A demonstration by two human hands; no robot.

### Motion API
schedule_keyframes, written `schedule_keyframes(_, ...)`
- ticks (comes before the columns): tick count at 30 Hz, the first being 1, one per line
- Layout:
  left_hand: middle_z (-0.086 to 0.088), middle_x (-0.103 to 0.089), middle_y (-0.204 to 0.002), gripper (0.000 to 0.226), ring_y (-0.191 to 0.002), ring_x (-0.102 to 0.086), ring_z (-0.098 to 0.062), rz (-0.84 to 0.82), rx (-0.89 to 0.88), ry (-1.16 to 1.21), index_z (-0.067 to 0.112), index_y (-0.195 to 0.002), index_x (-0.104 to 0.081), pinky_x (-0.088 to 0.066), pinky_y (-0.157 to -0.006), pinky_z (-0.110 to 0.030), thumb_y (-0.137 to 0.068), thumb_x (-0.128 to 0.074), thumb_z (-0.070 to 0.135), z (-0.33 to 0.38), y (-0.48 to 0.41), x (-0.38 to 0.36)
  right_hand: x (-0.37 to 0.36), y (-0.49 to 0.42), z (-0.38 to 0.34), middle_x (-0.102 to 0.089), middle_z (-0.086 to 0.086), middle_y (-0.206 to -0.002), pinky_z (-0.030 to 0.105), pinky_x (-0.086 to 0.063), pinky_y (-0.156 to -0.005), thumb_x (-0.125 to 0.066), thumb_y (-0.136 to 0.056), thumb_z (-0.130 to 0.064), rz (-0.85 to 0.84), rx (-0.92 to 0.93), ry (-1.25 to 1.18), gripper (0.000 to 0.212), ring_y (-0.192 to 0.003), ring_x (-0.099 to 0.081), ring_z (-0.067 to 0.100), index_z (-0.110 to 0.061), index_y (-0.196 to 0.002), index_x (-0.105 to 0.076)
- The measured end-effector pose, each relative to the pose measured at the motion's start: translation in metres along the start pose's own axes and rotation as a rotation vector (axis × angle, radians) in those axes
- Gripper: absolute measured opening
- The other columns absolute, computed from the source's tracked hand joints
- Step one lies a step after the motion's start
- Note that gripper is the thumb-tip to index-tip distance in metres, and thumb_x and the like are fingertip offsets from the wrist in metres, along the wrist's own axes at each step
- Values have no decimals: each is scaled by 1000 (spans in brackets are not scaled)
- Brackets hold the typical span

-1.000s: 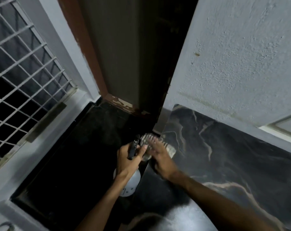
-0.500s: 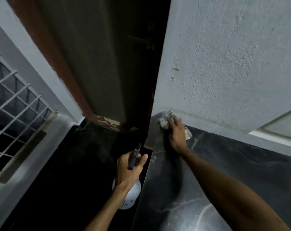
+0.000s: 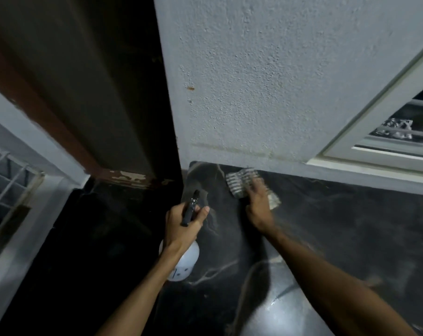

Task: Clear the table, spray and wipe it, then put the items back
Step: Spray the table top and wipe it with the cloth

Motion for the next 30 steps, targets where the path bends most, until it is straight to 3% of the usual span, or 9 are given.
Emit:
schedule_keyframes(2, 2, -62, -54, 31, -45, -52, -13, -14, 23, -2, 35, -62, -66, -41, -56, -32, -87, -79, 23, 3, 11, -17, -3, 15, -3, -18, 11, -166, 41, -3, -125, -48, -79, 9, -46, 125, 9, 74, -153, -7, 31, -14, -149, -44)
schedule_keyframes(6, 3, -63, -53, 30, -44, -53, -13, 0, 74, -15, 31, -61, -65, -42, -57, -30, -88, -79, 25, -2, 46, -35, 29, 46, 65, -21, 12, -165, 45, -7, -126, -52, -79, 7, 41, -130, -67, 72, -153, -14, 38, -17, -146, -49)
schedule_keyframes(10, -3, -62, -53, 33, -42, -51, -15, 45, 129, -53, 18, -61, -60, -42, -52, -30, -88, -78, 21, -9, 92, -48, 1, 124, 28, -29, 13, -162, 46, -14, -125, -44, -76, -8, -130, 290, -25, 71, -152, -21, 34, -15, -146, -50)
schedule_keyframes(12, -4, -60, -53, 34, -42, -51, -16, 79, 183, -66, 15, -62, -58, -42, -47, -27, -89, -77, 21, -16, 122, -55, 25, 135, 63, -33, 13, -160, 49, -18, -125, -39, -72, -15, -61, 205, -109, 73, -150, -26, 34, -17, -143, -53)
schedule_keyframes(15, -1, -53, -48, 36, -36, -46, -10, 174, 301, -68, 15, -61, -57, -36, -40, -21, -93, -72, 21, -33, 167, -57, 52, 144, 111, -30, 18, -160, 52, -19, -123, -44, -66, -3, 51, -57, -183, 78, -148, -26, 41, -15, -142, -53)
schedule_keyframes(20, -6, -54, -52, 31, -35, -48, -8, 290, 347, 61, 9, -65, -58, -36, -37, -18, -90, -75, 14, -56, 232, -62, 25, 177, 57, -29, 17, -161, 47, -12, -126, -42, -74, -7, -134, 352, -103, 69, -151, -23, 37, -9, -142, -53)
schedule_keyframes(24, 0, -53, -47, 44, -44, -50, -16, 401, 336, 71, 17, -52, -53, -40, -53, -27, -89, -77, 20, -77, 261, -37, 20, 143, 53, -30, 25, -158, 52, -15, -124, -48, -67, -8, -63, 46, -141, 73, -145, -26, 50, -7, -139, -55)
schedule_keyframes(28, 0, -54, -47, 44, -38, -46, -11, 444, 327, 113, 13, -53, -54, -37, -53, -26, -90, -77, 23, -93, 292, -4, -40, 184, -59, -35, 23, -157, 51, -15, -125, -37, -72, -11, -266, 536, -107, 71, -147, -29, 40, -6, -140, -54)
schedule_keyframes(30, -3, -57, -49, 41, -35, -46, -8, 431, 291, 122, 2, -60, -58, -37, -49, -24, -91, -76, 21, -98, 299, 11, -49, 154, -73, -39, 24, -154, 50, -18, -124, -35, -71, -14, -244, 497, -123, 70, -144, -33, 44, -7, -138, -57)
Point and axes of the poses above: each hand's wrist, its own y-axis away from the middle knuckle, its own x-axis out of the back of the hand, z = x × y, the point moved 10 cm from there along -y, towards the middle knuckle
